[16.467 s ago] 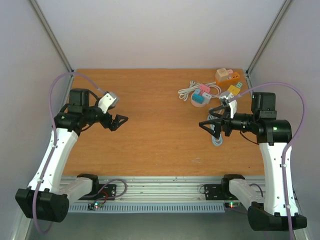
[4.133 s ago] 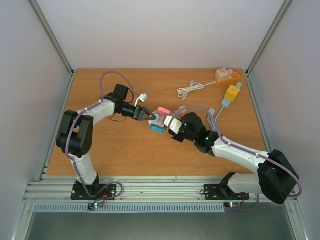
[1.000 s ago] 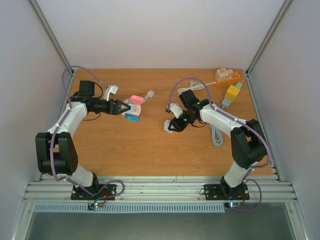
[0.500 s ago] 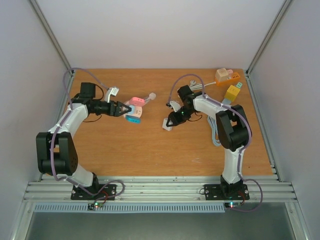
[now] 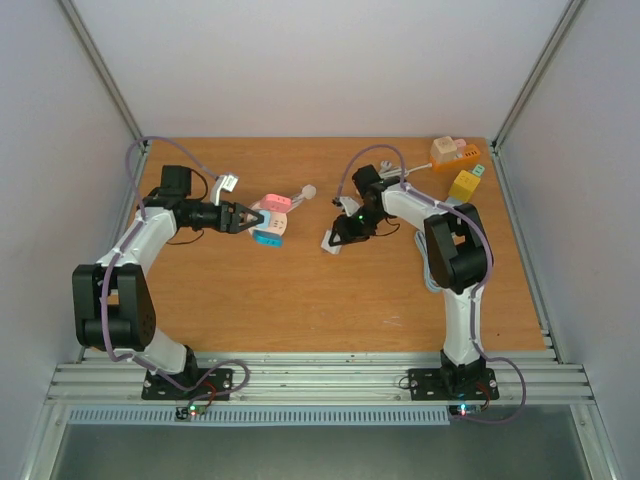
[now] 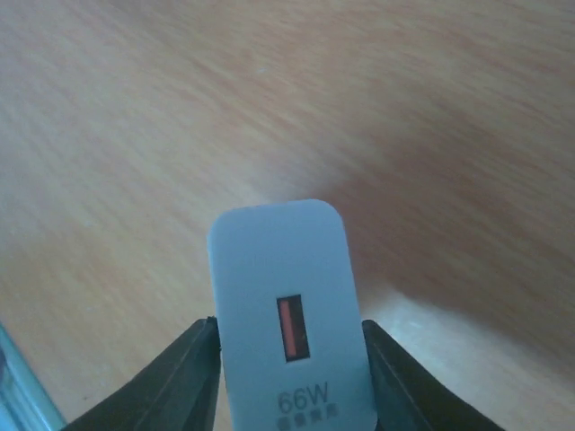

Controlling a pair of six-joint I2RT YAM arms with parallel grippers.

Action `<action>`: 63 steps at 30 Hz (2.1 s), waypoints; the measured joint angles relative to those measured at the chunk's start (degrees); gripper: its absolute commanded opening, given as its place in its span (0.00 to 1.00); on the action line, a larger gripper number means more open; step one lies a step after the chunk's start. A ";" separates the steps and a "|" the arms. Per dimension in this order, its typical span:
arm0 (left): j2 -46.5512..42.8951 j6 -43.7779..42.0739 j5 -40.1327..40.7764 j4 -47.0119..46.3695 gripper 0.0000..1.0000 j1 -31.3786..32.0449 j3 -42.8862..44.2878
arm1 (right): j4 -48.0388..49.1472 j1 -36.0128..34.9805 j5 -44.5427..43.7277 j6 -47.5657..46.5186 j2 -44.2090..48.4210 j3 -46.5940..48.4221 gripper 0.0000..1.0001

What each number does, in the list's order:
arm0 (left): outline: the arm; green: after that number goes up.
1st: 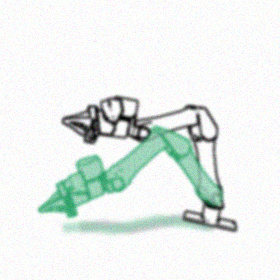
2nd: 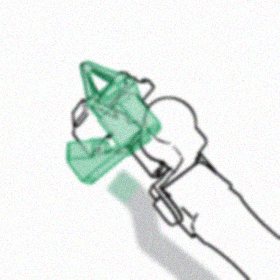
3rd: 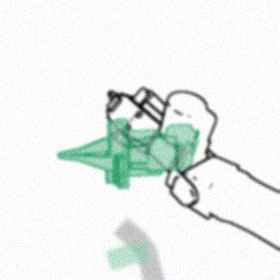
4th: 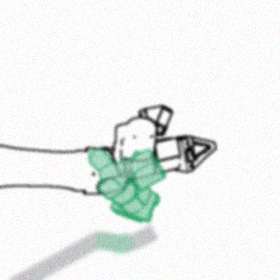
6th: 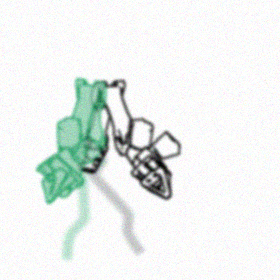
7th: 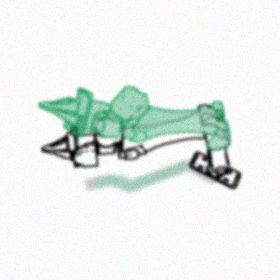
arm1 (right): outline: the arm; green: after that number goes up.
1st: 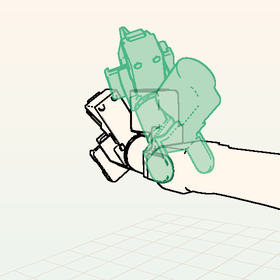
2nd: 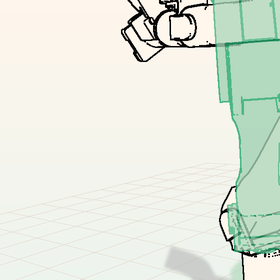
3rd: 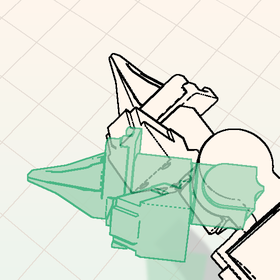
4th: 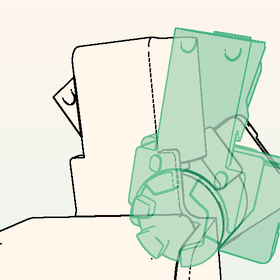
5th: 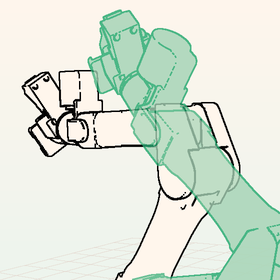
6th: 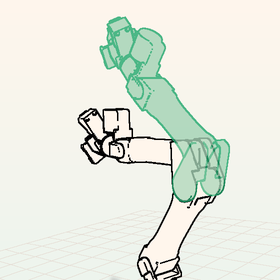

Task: Pull the plug off the socket
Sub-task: Place the plug at the center of the board, then remove the plug from the socket.

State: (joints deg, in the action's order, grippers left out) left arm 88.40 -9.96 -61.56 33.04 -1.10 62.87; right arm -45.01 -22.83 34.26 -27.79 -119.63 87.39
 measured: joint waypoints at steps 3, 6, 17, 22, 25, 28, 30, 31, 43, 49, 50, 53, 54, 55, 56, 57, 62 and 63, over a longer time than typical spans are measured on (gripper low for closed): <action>0.00 0.02 -0.15 -0.09 0.00 0.00 0.00 | -0.04 0.70 -1.31 0.87 -0.83 0.15 0.58; 0.00 0.02 -0.33 -0.11 0.00 0.00 0.00 | -0.07 1.20 -3.13 1.20 -1.20 0.15 0.71; 0.02 -0.02 -1.25 -0.09 0.01 0.44 0.00 | 1.70 1.95 -9.70 -1.46 7.08 -2.25 0.92; 0.26 -0.20 -1.16 -0.04 0.00 2.25 0.00 | 7.82 1.92 -12.83 -5.88 20.48 -6.82 0.93; 1.18 -0.92 -1.20 0.52 0.01 4.50 0.09 | 12.55 1.40 -14.21 -9.14 28.02 -10.60 0.93; 2.58 -1.55 -1.36 1.55 0.00 6.45 0.39 | 18.03 -0.87 -15.72 -14.29 35.41 -16.22 0.93; 3.52 -1.95 -1.70 2.10 0.00 7.32 0.68 | 20.26 -3.41 -16.41 -17.90 39.10 -19.23 0.91; 3.96 -2.10 -1.97 2.36 0.00 7.69 0.85 | 20.72 -4.87 -16.59 -19.78 40.57 -20.26 0.90; 9.35 -12.72 -5.09 17.03 0.00 11.47 9.70 | 20.94 -14.62 -19.15 -27.78 40.87 -20.98 0.77; 9.01 -15.65 -5.35 18.95 0.01 11.87 8.70 | 20.90 -16.74 -19.43 -26.62 38.07 -20.96 0.69; 8.85 -15.69 -5.07 18.88 0.01 12.00 8.28 | 20.90 -16.83 -19.45 -26.34 37.92 -20.96 0.67; 8.41 -15.89 -4.31 18.86 0.00 12.15 7.50 | 20.94 -17.18 -19.47 -25.62 37.83 -20.96 0.62; 8.37 -15.96 -4.24 18.86 0.00 12.24 7.45 | 21.03 -17.40 -19.52 -25.29 37.83 -20.96 0.61; 8.35 -16.00 -4.24 18.80 0.00 12.35 7.45 | 21.09 -17.62 -19.54 -25.20 37.83 -20.96 0.59; 8.35 -16.02 -4.22 18.69 0.01 12.46 7.45 | 21.14 -17.86 -19.67 -25.11 37.83 -20.96 0.58; 8.35 -16.02 -4.22 18.62 0.01 12.57 7.45 | 21.22 -18.12 -19.74 -24.98 37.83 -20.96 0.57; 8.35 -16.06 -4.17 18.53 0.01 12.90 7.37 | 21.90 -19.30 -20.48 -24.79 37.83 -21.07 0.50; 8.33 -16.06 -4.17 18.53 0.00 12.92 7.37 | 22.12 -19.54 -20.65 -24.76 37.83 -21.18 0.49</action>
State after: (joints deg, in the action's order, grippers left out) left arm 96.73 -26.02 -65.73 51.57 11.81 70.24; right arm -22.90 -42.37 13.61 -52.56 -81.80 66.22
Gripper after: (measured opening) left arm 0.737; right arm 0.520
